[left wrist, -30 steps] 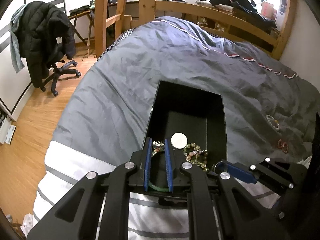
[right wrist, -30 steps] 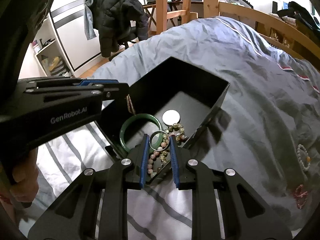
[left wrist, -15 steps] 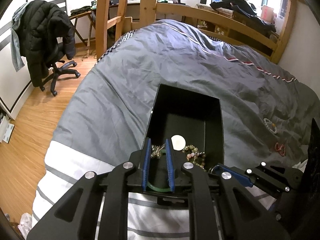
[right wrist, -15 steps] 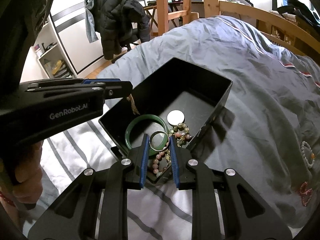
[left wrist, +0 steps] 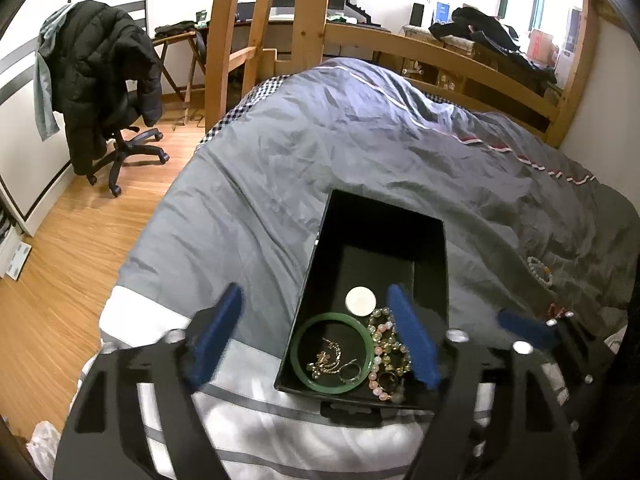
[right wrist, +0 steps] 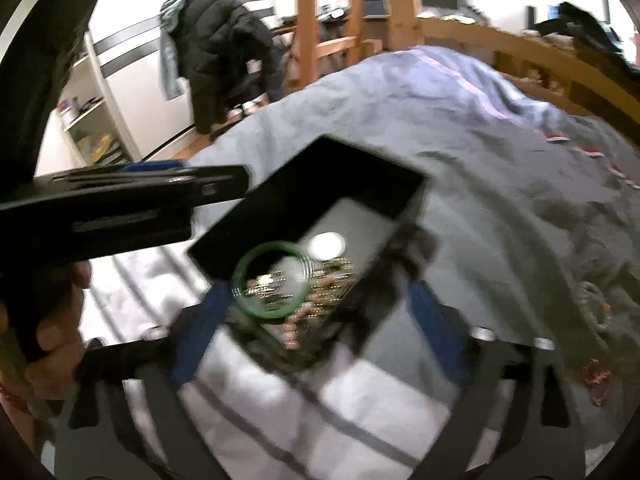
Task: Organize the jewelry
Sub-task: 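Move both tools back to the grey and pink bead bracelets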
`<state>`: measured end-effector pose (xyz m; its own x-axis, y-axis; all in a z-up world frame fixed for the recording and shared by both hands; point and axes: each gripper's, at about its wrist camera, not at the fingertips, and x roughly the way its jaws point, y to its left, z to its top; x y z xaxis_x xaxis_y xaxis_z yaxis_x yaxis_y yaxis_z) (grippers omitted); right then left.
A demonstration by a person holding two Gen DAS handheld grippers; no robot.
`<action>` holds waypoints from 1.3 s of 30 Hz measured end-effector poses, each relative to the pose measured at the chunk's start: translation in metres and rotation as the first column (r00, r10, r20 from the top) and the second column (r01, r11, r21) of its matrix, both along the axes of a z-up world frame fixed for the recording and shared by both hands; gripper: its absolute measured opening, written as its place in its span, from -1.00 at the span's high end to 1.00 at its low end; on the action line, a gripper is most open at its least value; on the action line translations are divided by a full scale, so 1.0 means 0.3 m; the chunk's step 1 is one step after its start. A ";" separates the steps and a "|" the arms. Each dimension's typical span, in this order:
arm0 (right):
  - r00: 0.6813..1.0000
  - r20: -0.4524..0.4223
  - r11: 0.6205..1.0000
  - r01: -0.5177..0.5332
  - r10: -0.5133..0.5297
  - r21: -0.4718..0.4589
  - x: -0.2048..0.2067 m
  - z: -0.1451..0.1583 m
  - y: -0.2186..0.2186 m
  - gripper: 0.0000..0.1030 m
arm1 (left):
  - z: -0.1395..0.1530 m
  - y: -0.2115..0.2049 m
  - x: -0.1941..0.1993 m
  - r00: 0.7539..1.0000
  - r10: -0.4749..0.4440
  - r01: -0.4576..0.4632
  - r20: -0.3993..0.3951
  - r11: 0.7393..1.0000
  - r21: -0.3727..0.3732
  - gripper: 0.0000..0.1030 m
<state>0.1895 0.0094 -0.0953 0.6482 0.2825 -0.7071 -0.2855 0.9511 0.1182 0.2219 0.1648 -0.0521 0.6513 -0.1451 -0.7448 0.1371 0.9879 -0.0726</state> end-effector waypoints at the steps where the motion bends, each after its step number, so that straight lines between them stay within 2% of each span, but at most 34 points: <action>1: 1.000 -0.007 1.000 0.016 -0.016 -0.001 0.004 -0.002 -0.020 -0.84 | 0.007 0.000 -0.006 1.000 0.007 -0.007 0.017 1.000 -0.001 -0.84; 7: 0.992 -0.041 0.992 0.124 -0.123 0.006 -0.006 -0.012 -0.164 -0.85 | 0.018 -0.030 -0.021 0.999 -0.017 0.017 0.042 1.000 -0.001 -0.84; 14: 0.974 -0.068 0.976 0.216 -0.218 -0.041 -0.061 -0.044 -0.338 -0.85 | 0.017 -0.116 -0.036 0.997 -0.062 0.061 0.043 0.998 0.029 -0.85; 20: 0.944 -0.082 0.947 0.313 -0.319 -0.076 -0.131 -0.068 -0.488 -0.85 | 0.013 -0.264 -0.065 0.987 -0.155 0.154 0.046 0.988 0.032 -0.85; 25: 0.910 -0.101 0.915 0.394 -0.401 -0.082 -0.190 -0.101 -0.612 -0.85 | -0.018 -0.434 -0.088 0.969 -0.244 0.244 0.042 0.970 0.023 -0.85; 28: 0.900 -0.093 0.904 0.416 -0.425 -0.102 -0.212 -0.109 -0.655 -0.85 | -0.052 -0.546 -0.103 0.949 -0.312 0.312 0.039 0.950 0.007 -0.85; 32: 0.891 -0.071 0.891 0.440 -0.449 -0.117 -0.227 -0.114 -0.707 -0.85 | -0.122 -0.675 -0.108 0.926 -0.378 0.377 0.026 0.926 0.024 -0.85; 36: 0.883 -0.067 0.885 0.462 -0.465 -0.059 -0.232 -0.125 -0.779 -0.85 | -0.167 -0.763 -0.084 0.909 -0.417 0.417 0.021 0.909 -0.002 -0.85; 38: 0.879 -0.067 0.881 0.473 -0.472 -0.011 -0.234 -0.142 -0.815 -0.85 | -0.178 -0.787 -0.060 0.908 -0.418 0.418 0.029 0.908 -0.026 -0.83; 39: 0.877 -0.071 0.878 0.478 -0.476 0.010 -0.232 -0.149 -0.825 -0.85 | -0.188 -0.803 -0.042 0.906 -0.422 0.423 0.027 0.905 -0.046 -0.72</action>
<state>0.1199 -0.2380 -0.1401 0.6624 -0.0303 -0.7485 0.2110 0.9663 0.1477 0.2094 -0.0760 -0.1086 0.5327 -0.4458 -0.7194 0.5425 0.8323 -0.1140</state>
